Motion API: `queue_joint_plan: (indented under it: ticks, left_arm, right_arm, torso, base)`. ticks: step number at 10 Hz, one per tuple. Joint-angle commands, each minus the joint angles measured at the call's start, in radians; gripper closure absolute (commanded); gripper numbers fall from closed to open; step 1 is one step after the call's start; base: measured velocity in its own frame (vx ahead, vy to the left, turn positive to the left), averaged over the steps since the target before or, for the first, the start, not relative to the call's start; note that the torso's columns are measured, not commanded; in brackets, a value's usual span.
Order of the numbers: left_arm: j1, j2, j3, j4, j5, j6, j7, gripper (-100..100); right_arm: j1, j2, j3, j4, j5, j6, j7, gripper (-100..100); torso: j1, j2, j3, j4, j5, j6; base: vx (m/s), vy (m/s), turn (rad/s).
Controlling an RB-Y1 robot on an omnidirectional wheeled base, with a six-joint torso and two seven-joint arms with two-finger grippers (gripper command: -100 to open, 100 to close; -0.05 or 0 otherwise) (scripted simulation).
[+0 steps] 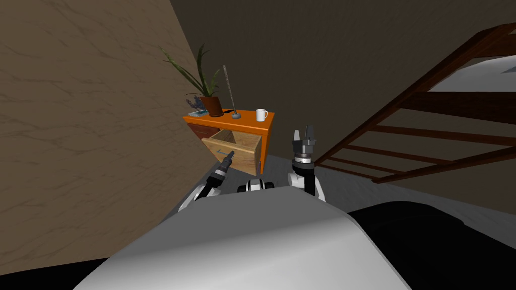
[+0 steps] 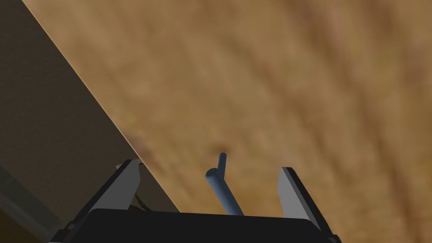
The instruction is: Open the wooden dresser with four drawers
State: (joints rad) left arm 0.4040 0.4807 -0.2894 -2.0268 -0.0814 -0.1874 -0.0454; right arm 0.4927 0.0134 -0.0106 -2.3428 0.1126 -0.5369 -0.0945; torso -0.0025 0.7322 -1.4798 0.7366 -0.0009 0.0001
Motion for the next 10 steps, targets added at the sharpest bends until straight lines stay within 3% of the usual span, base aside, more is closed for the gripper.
queue_joint_plan:
  ticks: [1, 7, 8, 9, 10]
  left_arm:
    - [0.023, 0.021, 0.001, -0.068, 0.005, 0.035, 0.006, -100]
    - [0.082, 0.083, 0.007, -0.231, 0.022, 0.116, 0.026, -100]
    - [0.085, 0.078, 0.001, -0.207, 0.02, 0.111, 0.025, -100]
    - [0.087, 0.08, 0.0, -0.209, 0.021, 0.114, 0.026, 0]
    - [0.088, 0.08, 0.0, -0.207, 0.021, 0.116, 0.026, 0]
  right_arm:
    - [0.0, 0.0, 0.0, 0.0, 0.0, 0.0, 0.0, 0]
    - [0.0, 0.0, 0.0, 0.0, 0.0, 0.0, 0.0, 0]
    - [0.0, 0.0, 0.0, 0.0, 0.0, 0.0, 0.0, 0]
    - [0.0, 0.0, 0.0, 0.0, 0.0, 0.0, 0.0, 0]
    - [0.0, 0.0, 0.0, 0.0, 0.0, 0.0, 0.0, 0]
  torso:
    - [0.001, 0.002, 0.002, 0.0, 0.001, 0.0]
    - [0.002, 0.009, 0.005, 0.006, -0.001, -0.001]
    - [0.002, 0.011, 0.006, 0.008, -0.002, -0.001]
    - [0.002, 0.011, 0.007, 0.006, -0.001, -0.001]
    - [0.002, 0.01, 0.006, 0.004, 0.0, 0.0]
  base:
    - [0.041, -0.009, 0.041]
    - [0.038, -0.005, 0.037]
    - [0.017, -0.005, 0.007]
    - [0.006, -0.001, -0.001]
    - [0.0, 0.0, 0.0]
